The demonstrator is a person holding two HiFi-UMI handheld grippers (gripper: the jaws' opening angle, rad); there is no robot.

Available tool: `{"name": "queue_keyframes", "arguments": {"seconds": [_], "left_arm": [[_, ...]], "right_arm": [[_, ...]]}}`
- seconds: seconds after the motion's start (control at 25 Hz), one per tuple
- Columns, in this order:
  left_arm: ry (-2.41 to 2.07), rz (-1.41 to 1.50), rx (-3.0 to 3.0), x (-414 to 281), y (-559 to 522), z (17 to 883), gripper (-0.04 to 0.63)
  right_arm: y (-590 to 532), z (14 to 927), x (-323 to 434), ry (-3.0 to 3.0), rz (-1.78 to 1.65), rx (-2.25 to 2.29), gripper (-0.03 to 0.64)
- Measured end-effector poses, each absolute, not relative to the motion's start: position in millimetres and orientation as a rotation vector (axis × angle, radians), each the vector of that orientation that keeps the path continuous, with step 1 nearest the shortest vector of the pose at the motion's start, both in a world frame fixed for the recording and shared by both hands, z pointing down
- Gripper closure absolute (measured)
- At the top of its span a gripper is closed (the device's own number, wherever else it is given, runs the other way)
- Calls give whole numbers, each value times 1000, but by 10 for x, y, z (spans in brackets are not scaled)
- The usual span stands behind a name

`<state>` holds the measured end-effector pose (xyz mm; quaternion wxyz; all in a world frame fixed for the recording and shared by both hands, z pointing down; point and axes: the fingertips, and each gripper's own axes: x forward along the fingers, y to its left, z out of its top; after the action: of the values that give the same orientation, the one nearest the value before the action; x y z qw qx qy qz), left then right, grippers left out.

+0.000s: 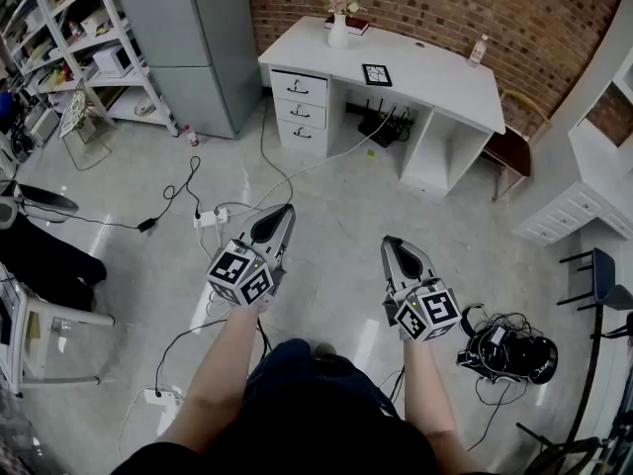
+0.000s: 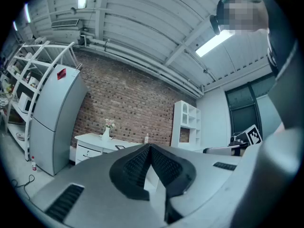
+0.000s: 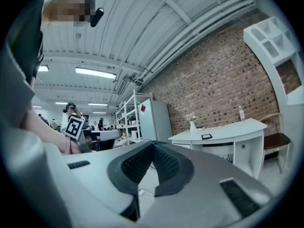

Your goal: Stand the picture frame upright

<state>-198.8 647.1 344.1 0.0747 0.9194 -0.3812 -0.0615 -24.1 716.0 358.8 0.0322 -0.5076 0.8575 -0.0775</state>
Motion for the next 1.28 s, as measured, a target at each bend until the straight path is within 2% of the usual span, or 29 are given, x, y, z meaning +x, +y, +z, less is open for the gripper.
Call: {"name": "queue_keyframes", "arguments": {"seconds": [0.56,1.28], "left_arm": [[-1151,-145,2725,-1833,6131,3700,595],[-1110,-138,2746,-1529,4508,3702,595]], "right_arm": [[6845,3783,-59,2621,-275,-1605,614],[5301,3799,366,2506,-352,-1670,612]]}}
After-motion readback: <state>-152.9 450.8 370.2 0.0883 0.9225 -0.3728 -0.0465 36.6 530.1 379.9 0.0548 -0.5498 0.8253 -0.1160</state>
